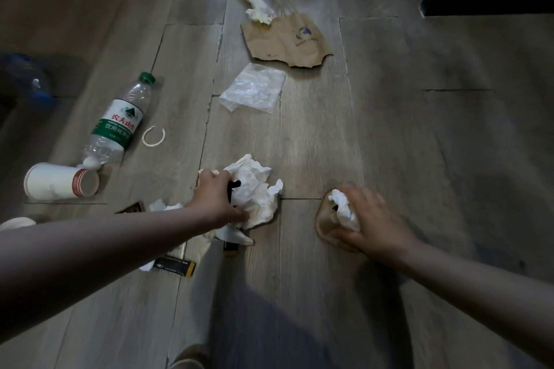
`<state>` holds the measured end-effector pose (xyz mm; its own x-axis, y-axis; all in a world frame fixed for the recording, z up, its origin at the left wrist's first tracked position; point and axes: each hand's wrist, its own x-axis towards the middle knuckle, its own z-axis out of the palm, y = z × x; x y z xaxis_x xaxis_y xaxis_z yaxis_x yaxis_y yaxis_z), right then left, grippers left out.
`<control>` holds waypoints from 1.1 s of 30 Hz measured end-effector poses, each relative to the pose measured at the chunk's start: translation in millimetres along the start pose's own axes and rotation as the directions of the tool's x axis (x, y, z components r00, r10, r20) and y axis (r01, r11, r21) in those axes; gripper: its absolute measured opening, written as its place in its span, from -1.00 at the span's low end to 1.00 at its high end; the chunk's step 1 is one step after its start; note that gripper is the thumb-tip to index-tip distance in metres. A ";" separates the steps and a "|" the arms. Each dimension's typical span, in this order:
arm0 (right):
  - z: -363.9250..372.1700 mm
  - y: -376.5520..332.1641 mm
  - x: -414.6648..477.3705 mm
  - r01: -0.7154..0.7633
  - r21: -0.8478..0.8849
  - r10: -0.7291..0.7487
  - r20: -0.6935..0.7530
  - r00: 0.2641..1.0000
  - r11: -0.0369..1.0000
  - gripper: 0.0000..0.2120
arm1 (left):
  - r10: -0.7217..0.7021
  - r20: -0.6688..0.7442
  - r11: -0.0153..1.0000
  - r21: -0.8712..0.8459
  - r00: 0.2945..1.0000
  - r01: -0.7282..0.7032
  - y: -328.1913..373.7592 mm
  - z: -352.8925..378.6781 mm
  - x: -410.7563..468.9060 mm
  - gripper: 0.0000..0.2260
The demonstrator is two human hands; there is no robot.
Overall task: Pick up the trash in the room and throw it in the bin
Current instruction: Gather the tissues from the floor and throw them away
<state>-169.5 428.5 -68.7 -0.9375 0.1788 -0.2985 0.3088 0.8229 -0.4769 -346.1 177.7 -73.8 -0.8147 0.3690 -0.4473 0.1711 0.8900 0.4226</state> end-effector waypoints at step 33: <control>6.2 13.6 0.3 -0.162 0.030 0.165 -0.126 0.978 0.986 -0.26 | -0.093 0.245 0.807 -0.549 0.965 0.217 39.8 -9.4 -16.4 -0.50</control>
<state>-164.6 436.5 -80.5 -0.8865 0.3781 -0.2666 0.4613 0.7664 -0.4471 -331.1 204.5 -42.2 -0.6664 0.3391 -0.6640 -0.3429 0.6514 0.6768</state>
